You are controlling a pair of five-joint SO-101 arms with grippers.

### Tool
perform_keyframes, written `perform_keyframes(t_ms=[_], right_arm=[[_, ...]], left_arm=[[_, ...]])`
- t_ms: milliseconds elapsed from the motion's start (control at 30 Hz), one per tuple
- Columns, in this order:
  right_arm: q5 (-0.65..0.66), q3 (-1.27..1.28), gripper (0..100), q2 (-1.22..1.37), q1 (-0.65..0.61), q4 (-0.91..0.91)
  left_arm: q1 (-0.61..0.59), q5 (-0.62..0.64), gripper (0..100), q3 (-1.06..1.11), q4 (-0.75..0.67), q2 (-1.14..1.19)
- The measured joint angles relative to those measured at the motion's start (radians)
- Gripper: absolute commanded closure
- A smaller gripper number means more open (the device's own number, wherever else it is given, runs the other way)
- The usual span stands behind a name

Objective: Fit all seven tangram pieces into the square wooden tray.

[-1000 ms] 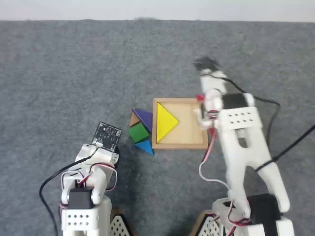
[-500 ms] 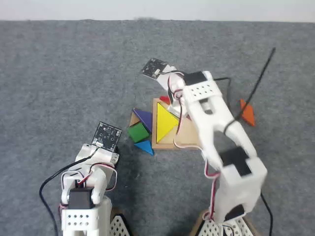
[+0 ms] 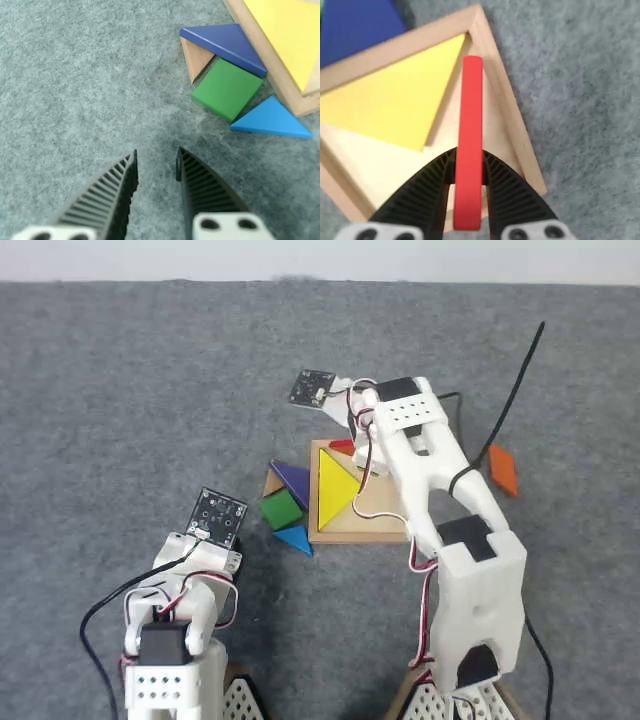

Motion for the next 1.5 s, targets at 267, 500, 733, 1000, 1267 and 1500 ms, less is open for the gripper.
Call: perform_keyframes(t_ms=[267,500,733,1000,1267,1500], right_arm=[[0.092,0.000,95.9,0.000,0.003,0.000],[0.095,-0.002,88.4,0.000,0.003,0.000],[0.095,-0.003,90.5,0.000,0.003,0.002],[0.095,-0.003,90.8,-0.006,-0.037,0.104],[0.095,-0.003,90.8,-0.130,-0.115,0.199],[0.006,-0.003,93.9,-0.132,-0.115,0.230]], left_arm=[[0.000,0.000,87,0.000,0.000,0.000],[0.000,0.000,87,0.000,0.000,0.000],[0.000,0.000,87,0.000,0.000,0.000],[0.000,0.000,87,0.000,0.000,0.000],[0.000,0.000,87,0.000,0.000,0.000],[0.000,0.000,87,0.000,0.000,0.000]])
